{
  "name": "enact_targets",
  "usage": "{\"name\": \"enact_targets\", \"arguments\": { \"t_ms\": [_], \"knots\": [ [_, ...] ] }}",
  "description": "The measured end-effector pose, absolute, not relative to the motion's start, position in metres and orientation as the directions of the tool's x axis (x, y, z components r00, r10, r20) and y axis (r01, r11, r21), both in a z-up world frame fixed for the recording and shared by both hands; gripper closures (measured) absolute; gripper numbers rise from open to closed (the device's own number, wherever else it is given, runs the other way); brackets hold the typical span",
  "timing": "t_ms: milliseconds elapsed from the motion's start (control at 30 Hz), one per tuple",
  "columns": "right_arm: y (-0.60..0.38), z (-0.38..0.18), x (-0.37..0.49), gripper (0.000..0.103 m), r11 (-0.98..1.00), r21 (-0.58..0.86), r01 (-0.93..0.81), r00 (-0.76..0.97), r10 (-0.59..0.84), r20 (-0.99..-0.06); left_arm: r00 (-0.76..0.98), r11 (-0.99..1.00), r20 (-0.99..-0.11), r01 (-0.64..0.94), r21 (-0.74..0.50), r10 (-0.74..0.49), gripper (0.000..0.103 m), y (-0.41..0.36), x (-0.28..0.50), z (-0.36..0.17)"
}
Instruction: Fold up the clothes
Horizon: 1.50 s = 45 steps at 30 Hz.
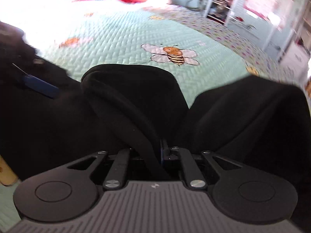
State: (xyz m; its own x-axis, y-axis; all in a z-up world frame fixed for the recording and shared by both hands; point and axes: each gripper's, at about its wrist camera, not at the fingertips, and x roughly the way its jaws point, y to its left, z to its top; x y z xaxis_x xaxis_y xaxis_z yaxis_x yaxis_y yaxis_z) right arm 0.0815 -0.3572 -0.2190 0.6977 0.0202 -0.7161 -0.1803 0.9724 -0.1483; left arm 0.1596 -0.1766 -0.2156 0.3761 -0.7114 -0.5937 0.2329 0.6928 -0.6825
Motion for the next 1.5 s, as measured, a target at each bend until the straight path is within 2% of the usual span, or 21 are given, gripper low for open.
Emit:
{"name": "enact_targets", "arguments": {
  "t_ms": [100,200,300,400,500,567,600,667,700,733,767,833,900,1000,1100,1200,1333,1400,1467,1500],
  "knots": [
    [-0.371,-0.23,0.063,0.093,0.996,-0.006,-0.092,0.743,0.065,-0.666,0.311,0.656,-0.587,0.208,-0.725,-0.748,0.035,-0.193,0.158,-0.217],
    [-0.396,-0.238,0.061,0.092,0.972,0.233,0.009,0.776,0.14,-0.616,0.3,0.631,-0.57,0.169,-0.757,-0.765,0.035,-0.201,0.142,-0.218],
    [-0.408,-0.247,0.061,0.092,0.929,0.365,0.053,0.8,0.18,-0.573,0.302,0.625,-0.568,0.141,-0.768,-0.766,0.032,-0.213,0.127,-0.224],
    [-0.395,-0.249,0.054,0.089,0.95,0.312,0.016,0.816,0.168,-0.554,0.308,0.656,-0.606,0.085,-0.75,-0.734,0.031,-0.23,0.127,-0.231],
    [-0.387,-0.25,0.044,0.085,0.96,0.279,-0.014,0.833,0.166,-0.529,0.324,0.659,-0.608,0.07,-0.749,-0.725,0.031,-0.244,0.134,-0.234],
    [-0.392,-0.25,0.038,0.076,0.953,0.3,-0.035,0.848,0.188,-0.496,0.332,0.662,-0.609,0.07,-0.746,-0.721,0.031,-0.253,0.14,-0.235],
    [-0.394,-0.249,0.033,0.068,0.951,0.307,-0.04,0.857,0.19,-0.478,0.336,0.664,-0.609,0.07,-0.744,-0.718,0.031,-0.258,0.142,-0.236],
    [-0.398,-0.246,0.022,0.057,0.945,0.326,-0.033,0.876,0.184,-0.446,0.349,0.694,-0.628,0.105,-0.712,-0.696,0.04,-0.268,0.147,-0.234],
    [-0.403,-0.246,0.011,0.046,0.938,0.348,-0.011,0.888,0.169,-0.428,0.352,0.721,-0.648,0.135,-0.679,-0.676,0.061,-0.275,0.149,-0.231],
    [-0.41,-0.249,0.003,0.044,0.921,0.389,0.009,0.9,0.161,-0.404,0.348,0.728,-0.651,0.164,-0.666,-0.674,0.075,-0.28,0.152,-0.228],
    [-0.418,-0.254,-0.007,0.043,0.9,0.434,0.041,0.906,0.15,-0.395,0.349,0.735,-0.655,0.196,-0.649,-0.671,0.076,-0.286,0.154,-0.226],
    [-0.435,-0.264,-0.026,0.041,0.846,0.523,0.101,0.917,0.124,-0.378,0.398,0.773,-0.665,0.275,-0.571,-0.632,0.084,-0.294,0.158,-0.216],
    [-0.447,-0.279,-0.041,0.04,0.793,0.594,0.133,0.922,0.12,-0.367,0.477,0.804,-0.649,0.304,-0.51,-0.592,0.086,-0.293,0.169,-0.204],
    [-0.459,-0.296,-0.055,0.04,0.732,0.67,0.124,0.935,0.14,-0.327,0.619,0.859,-0.609,0.246,-0.449,-0.496,0.088,-0.27,0.203,-0.179],
    [-0.461,-0.306,-0.054,0.039,0.712,0.696,0.09,0.946,0.157,-0.282,0.78,0.928,-0.529,0.174,-0.331,-0.335,0.089,-0.239,0.238,-0.145],
    [-0.461,-0.309,-0.051,0.039,0.703,0.707,0.075,0.949,0.167,-0.266,0.833,0.965,-0.506,0.114,-0.235,-0.221,0.09,-0.214,0.275,-0.12],
    [-0.462,-0.312,-0.048,0.039,0.697,0.714,0.063,0.95,0.177,-0.257,0.763,0.993,-0.639,0.118,-0.011,-0.098,0.088,-0.21,0.318,-0.139],
    [-0.463,-0.313,-0.047,0.039,0.687,0.724,0.057,0.951,0.183,-0.248,0.642,0.994,-0.761,0.106,-0.031,-0.092,0.084,-0.192,0.333,-0.17],
    [-0.464,-0.314,-0.044,0.039,0.676,0.735,0.049,0.952,0.191,-0.238,0.596,0.99,-0.794,0.013,-0.138,-0.118,0.077,-0.161,0.326,-0.188],
    [-0.465,-0.315,-0.043,0.039,0.669,0.742,0.044,0.953,0.195,-0.232,0.598,0.977,-0.789,-0.046,-0.208,-0.14,0.068,-0.146,0.316,-0.194]
  ]
}}
